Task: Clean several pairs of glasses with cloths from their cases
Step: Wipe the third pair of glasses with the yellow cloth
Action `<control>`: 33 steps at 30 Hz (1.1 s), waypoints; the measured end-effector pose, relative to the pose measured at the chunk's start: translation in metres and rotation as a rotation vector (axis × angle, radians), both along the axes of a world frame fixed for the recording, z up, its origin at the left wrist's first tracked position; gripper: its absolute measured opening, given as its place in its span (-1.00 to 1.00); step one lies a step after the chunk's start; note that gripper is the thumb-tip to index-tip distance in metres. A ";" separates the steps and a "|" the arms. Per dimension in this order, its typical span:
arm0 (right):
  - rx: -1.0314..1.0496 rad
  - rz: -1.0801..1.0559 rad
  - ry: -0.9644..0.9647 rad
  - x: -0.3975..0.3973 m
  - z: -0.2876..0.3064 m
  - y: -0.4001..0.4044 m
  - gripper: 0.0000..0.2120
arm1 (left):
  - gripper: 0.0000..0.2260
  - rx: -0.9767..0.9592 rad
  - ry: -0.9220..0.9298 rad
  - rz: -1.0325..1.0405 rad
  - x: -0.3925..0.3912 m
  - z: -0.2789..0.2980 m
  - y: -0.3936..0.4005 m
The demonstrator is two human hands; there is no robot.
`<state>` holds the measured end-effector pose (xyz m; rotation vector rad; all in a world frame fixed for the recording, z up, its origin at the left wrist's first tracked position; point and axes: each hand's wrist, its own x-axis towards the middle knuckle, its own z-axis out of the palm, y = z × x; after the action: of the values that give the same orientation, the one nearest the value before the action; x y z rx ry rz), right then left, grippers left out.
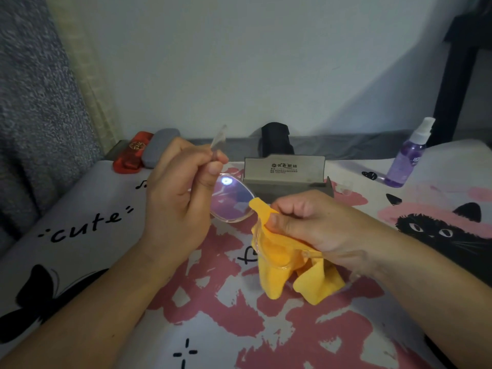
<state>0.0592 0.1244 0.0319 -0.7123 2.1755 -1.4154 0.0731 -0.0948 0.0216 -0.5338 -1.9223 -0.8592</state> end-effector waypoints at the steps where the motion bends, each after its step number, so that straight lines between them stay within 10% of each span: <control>1: -0.022 0.018 -0.025 0.001 0.000 0.000 -0.77 | -0.83 0.006 -0.012 0.017 0.000 0.000 -0.001; 7: -0.068 0.036 -0.145 0.001 0.002 0.005 -0.96 | -0.82 0.016 -0.025 0.033 0.000 0.000 0.001; 22: -0.103 0.272 -0.418 -0.006 0.012 0.022 -0.69 | -0.80 -0.066 0.019 0.056 0.000 0.005 -0.003; 28: 0.111 0.060 -0.193 -0.003 0.003 0.011 -0.86 | -0.80 -0.090 -0.001 0.033 -0.001 0.001 0.002; 33: 0.055 -0.019 -0.099 -0.005 0.003 0.007 -0.58 | -0.82 -0.039 -0.039 0.046 -0.005 0.001 -0.003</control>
<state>0.0546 0.1310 0.0352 -0.5915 2.1410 -1.3649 0.0685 -0.0977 0.0222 -0.4971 -1.9822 -0.8097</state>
